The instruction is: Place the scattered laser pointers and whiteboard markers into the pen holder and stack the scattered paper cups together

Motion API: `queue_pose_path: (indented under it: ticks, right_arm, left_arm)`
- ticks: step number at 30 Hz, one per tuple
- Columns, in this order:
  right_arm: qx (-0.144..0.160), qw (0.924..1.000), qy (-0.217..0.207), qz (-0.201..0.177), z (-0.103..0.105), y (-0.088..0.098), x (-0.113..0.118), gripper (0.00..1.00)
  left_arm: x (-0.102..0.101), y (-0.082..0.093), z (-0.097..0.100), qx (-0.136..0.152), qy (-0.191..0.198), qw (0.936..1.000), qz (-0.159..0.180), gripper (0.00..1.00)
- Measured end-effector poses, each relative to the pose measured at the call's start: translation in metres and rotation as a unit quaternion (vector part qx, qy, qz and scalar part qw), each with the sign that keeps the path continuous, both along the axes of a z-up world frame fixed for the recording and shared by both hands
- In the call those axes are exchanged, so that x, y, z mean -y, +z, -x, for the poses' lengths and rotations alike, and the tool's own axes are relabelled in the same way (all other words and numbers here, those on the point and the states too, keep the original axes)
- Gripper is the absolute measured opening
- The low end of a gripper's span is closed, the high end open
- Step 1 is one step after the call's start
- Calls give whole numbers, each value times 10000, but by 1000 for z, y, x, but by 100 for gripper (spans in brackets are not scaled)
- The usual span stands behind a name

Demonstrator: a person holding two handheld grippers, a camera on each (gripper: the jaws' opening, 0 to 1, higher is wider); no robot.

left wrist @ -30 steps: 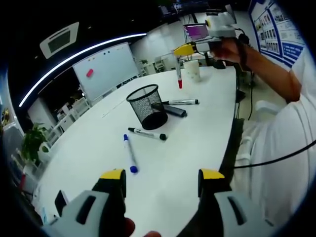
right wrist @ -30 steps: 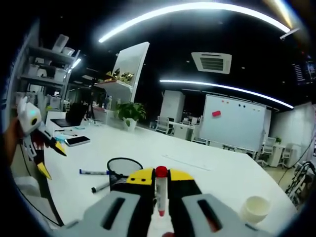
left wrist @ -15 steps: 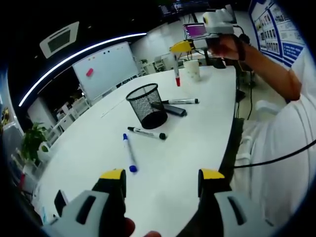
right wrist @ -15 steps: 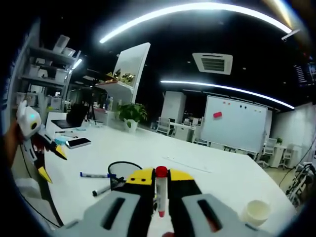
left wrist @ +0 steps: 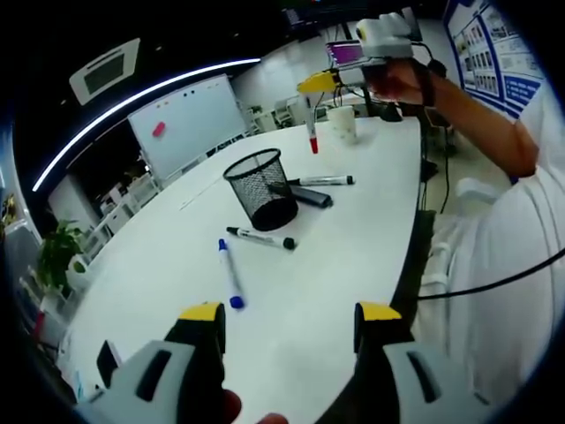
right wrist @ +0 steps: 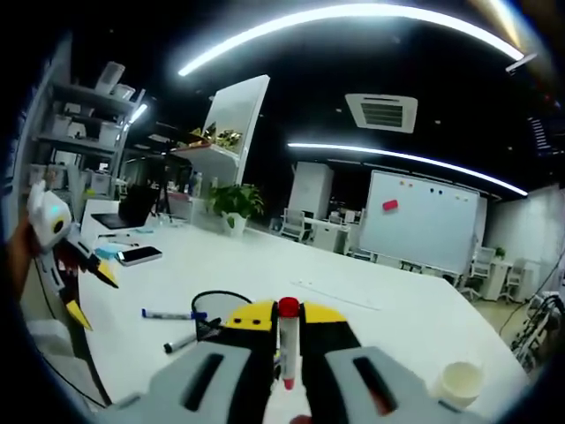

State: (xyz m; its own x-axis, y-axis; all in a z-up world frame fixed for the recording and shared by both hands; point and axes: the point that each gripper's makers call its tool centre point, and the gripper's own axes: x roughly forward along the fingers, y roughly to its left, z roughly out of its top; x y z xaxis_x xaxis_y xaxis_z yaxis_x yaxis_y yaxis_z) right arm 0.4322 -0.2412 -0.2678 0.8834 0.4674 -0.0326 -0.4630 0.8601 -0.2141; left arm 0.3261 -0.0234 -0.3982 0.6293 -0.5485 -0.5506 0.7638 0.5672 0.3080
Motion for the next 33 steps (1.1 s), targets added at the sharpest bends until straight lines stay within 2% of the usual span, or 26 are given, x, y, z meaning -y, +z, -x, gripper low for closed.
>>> queue_pose_path:
  ticks: [15, 25, 33]
  right_arm:
    - [-21, 10000, 26, -17, -9, 5, -3, 10]
    - [-134, 9997, 69, -186, -16, 7, -3, 10]
    - [-132, 9992, 222, -307, -13, 13, -19, 10]
  left_arm:
    - [1, 1, 0, 14, -3, 10000, -19, 59]
    - [4, 0, 1, 7, -42, 10000, -30, 59]
    - [2, -1, 2, -7, -37, 10000, -36, 59]
